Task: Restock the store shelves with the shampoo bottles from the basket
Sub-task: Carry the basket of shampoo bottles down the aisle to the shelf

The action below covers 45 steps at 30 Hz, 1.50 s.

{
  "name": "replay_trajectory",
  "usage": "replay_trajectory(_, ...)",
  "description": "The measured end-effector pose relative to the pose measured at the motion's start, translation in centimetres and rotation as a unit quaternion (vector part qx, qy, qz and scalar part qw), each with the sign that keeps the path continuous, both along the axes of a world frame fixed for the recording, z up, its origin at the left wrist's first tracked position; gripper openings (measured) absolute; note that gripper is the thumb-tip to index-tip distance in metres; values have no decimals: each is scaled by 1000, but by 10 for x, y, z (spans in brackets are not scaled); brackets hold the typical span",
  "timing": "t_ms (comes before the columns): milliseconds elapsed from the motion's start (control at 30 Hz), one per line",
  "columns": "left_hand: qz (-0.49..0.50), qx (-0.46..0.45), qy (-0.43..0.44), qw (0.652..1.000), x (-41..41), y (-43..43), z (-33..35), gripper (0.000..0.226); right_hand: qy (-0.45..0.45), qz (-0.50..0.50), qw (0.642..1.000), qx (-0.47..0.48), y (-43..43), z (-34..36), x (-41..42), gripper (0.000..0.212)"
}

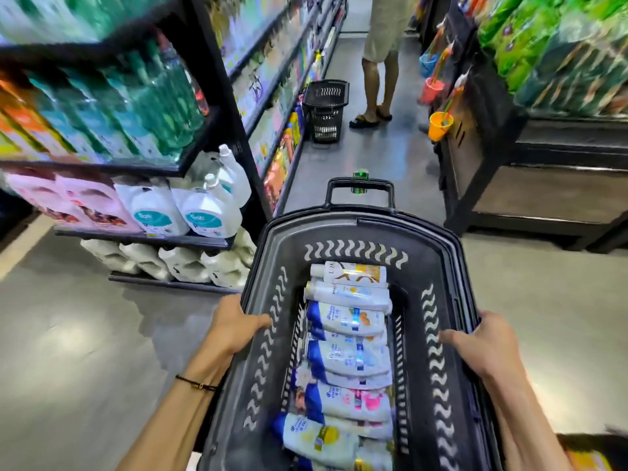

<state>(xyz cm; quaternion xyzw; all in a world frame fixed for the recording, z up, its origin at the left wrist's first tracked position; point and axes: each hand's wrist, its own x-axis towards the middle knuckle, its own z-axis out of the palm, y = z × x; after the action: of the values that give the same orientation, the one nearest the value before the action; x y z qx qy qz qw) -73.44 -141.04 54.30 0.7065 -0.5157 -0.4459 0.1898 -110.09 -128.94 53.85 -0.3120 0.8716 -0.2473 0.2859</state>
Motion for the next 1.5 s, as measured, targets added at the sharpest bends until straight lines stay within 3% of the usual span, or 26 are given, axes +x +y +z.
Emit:
replay_trajectory(200, 34, -15, -42, 998, -56, -121, 6, 33, -19, 2, 1000, 5, -135, 9, -59, 31)
replay_trajectory(400, 9, -17, -38, 999, -94, -250, -4, 23, -27, -24, 999, -1, -259, 3, -96, 33)
replay_trajectory(767, -9, -1, -51, 999, -133, -489, -88, 29, -31, -49, 998, 12, -479, -71, -131, 34)
replay_trajectory(933, 13, 14, -61, 998, -148, -558, -149, 25, -72, -52, 996, 32, -557, -140, -138, 32)
replay_trajectory(1167, 29, 53, -78, 995, -156, -640, -281, 37, -135, -35, 987, 80, -656, -274, -149, 29)
replay_trajectory(1500, 27, 122, -139, 982, -155, -704, -492, 55, -135, -23, 981, 138, -713, -476, -153, 27)
